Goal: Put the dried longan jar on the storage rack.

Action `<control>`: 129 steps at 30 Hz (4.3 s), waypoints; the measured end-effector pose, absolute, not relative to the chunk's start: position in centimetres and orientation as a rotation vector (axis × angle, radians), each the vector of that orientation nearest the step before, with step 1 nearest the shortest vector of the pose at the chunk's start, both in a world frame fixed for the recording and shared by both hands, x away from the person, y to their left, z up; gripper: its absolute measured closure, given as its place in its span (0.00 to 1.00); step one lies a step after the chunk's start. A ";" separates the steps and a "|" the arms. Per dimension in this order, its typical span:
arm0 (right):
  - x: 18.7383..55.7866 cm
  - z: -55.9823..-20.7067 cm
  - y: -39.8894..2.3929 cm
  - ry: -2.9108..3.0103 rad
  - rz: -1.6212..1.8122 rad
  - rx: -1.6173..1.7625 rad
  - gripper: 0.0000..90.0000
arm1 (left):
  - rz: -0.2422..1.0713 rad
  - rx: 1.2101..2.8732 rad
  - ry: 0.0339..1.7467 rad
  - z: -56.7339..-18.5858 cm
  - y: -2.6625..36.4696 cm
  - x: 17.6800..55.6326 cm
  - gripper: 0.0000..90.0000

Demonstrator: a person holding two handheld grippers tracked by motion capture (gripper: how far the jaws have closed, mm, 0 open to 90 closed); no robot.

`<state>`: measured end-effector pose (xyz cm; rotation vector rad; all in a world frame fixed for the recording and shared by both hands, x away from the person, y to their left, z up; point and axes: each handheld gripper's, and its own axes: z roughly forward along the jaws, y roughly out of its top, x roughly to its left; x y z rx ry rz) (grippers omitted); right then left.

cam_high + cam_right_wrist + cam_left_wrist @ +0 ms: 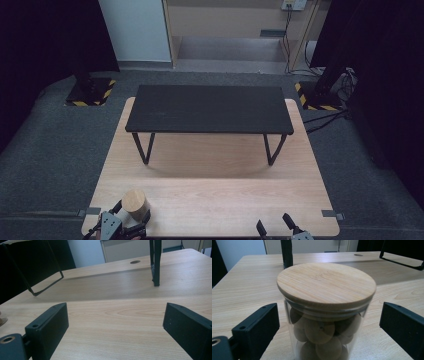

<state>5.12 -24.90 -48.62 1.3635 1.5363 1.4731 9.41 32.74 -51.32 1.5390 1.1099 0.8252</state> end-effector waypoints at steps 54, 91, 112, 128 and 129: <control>4.2 -48.1 -25.2 1.491 1.511 1.345 0.08 | 0.789 1.542 0.961 -36.5 33.0 12.7 0.27; 4.7 -47.2 -25.8 1.438 1.520 1.348 0.08 | 0.781 1.591 0.968 -27.8 31.0 26.6 0.27; 4.3 -47.5 -26.5 1.411 1.501 1.372 0.08 | 0.823 1.597 0.993 -27.7 29.5 31.6 0.27; 4.4 -47.6 -26.7 1.409 1.490 1.384 0.08 | 0.785 1.602 1.023 -28.9 29.1 33.5 0.27; 4.5 -47.6 -26.7 1.410 1.489 1.384 0.08 | 0.783 1.600 1.024 -29.0 29.2 33.6 0.27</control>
